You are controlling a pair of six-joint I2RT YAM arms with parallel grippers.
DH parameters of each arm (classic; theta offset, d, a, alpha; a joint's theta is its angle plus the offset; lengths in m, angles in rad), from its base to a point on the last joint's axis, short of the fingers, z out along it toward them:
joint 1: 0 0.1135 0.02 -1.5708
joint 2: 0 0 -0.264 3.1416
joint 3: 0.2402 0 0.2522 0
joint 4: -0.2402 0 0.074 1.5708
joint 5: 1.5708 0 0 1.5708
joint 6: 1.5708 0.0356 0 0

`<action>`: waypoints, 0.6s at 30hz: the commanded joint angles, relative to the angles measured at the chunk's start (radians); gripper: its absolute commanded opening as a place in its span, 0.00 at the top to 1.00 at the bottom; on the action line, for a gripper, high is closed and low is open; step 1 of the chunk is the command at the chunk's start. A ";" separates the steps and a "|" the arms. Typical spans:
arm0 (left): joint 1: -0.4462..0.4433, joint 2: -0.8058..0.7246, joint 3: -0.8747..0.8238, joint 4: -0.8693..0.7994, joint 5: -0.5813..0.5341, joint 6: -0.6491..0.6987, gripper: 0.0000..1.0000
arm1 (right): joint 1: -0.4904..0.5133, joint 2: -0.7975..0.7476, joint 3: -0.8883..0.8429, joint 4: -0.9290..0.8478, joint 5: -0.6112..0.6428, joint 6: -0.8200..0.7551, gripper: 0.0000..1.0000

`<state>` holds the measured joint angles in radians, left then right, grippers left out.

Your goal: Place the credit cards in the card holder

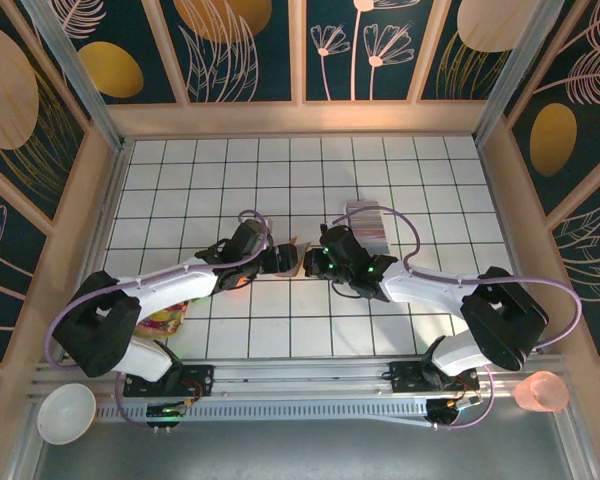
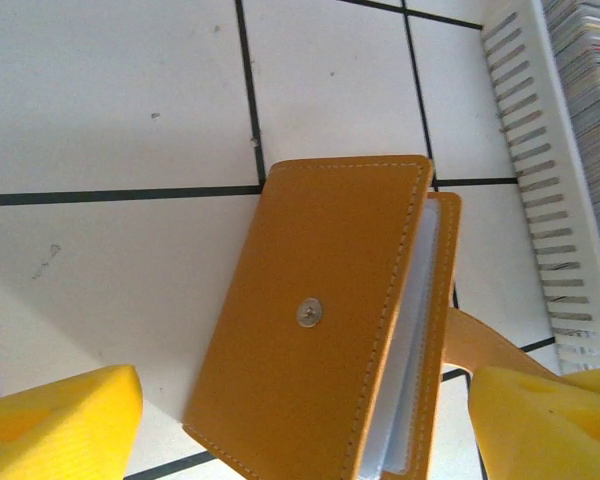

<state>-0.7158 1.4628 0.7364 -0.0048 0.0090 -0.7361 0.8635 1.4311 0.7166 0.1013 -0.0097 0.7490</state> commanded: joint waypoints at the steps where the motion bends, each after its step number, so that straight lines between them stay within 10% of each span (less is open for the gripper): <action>1: 0.010 0.027 0.037 -0.034 -0.028 0.027 0.15 | -0.004 -0.009 0.038 0.011 -0.009 -0.010 1.00; 8: 0.010 0.076 0.087 -0.079 -0.032 0.076 0.19 | -0.004 -0.017 0.037 0.008 -0.009 -0.014 1.00; 18: 0.031 0.104 0.101 -0.082 -0.054 0.087 0.60 | -0.014 -0.031 0.022 -0.029 0.019 -0.028 1.00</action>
<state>-0.6930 1.5440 0.8116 -0.0647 -0.0364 -0.6609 0.8616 1.4307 0.7303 0.0956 -0.0090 0.7387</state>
